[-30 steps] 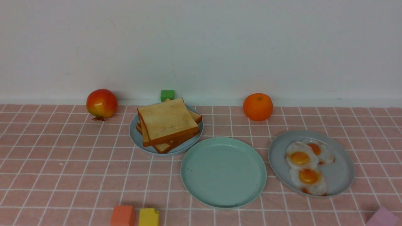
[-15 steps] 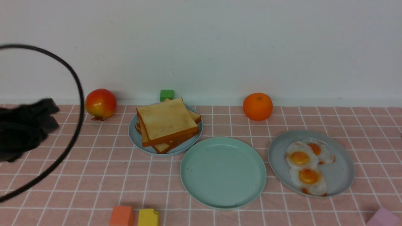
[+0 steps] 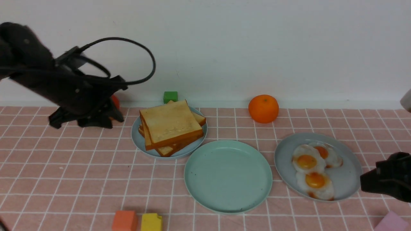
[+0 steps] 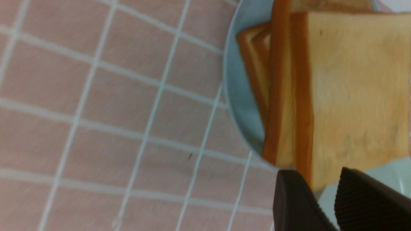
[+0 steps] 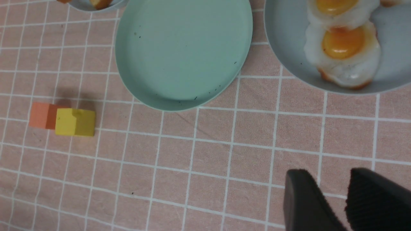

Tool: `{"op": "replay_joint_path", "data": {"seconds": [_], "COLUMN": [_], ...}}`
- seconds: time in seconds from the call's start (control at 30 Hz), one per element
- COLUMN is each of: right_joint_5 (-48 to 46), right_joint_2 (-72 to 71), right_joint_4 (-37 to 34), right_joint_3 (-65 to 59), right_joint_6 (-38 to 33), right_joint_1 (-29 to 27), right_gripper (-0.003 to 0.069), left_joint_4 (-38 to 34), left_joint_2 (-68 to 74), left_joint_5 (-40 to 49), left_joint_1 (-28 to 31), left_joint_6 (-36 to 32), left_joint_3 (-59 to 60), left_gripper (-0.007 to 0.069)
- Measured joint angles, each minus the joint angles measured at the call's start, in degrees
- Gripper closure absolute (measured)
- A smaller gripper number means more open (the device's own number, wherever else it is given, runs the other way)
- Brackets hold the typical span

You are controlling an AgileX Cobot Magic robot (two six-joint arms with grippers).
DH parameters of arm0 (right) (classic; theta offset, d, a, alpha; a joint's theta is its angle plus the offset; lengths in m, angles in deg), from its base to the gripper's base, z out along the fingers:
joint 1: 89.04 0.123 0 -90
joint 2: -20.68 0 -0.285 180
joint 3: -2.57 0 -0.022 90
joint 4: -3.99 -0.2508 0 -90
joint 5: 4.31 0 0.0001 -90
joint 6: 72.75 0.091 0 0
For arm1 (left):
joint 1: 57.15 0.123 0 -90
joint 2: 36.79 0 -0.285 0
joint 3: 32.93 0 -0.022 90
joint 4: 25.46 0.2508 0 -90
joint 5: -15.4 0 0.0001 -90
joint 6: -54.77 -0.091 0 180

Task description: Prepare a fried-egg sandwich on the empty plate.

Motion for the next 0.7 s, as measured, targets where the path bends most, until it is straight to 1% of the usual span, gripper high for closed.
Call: {"op": "replay_joint_path", "data": {"seconds": [0.1,0.2,0.3,0.4,0.53,0.7], "right_joint_5": [0.00,-0.05,-0.05,0.00,0.00,0.00], "right_joint_2": [0.02,0.02,0.02,0.02,0.02,0.02], "right_joint_4": [-0.18,-0.32,-0.32,-0.32,-0.32,-0.32], "right_joint_3": [0.00,0.00,0.00,0.00,0.00,0.00], "right_joint_6": [-0.13,-0.18,-0.18,-0.18,-0.18,-0.18], "right_joint_1": [0.00,0.00,0.00,0.00,0.00,0.00], "right_gripper": [0.0417,0.0417,0.0417,0.0417,0.0417,0.0417], "left_joint_4": [-0.72,-0.76,-0.85,-0.99,-0.93,-0.04], "left_joint_2": [4.21,9.15,11.85,13.80,17.03,17.19], "left_joint_5": [0.40,0.97,1.09,1.09,1.15,1.49], "left_joint_1": [-0.90,-3.59,-4.58,-4.68,-4.68,-4.68], "left_joint_6": [-0.06,-0.06,-0.10,-0.10,-0.04,0.06], "left_joint_3": [-4.06,-9.84,-13.36,-15.44,-16.99,-17.33], "left_gripper": [0.0354,0.0286,0.0253,0.0250,0.0272,0.0302]}}
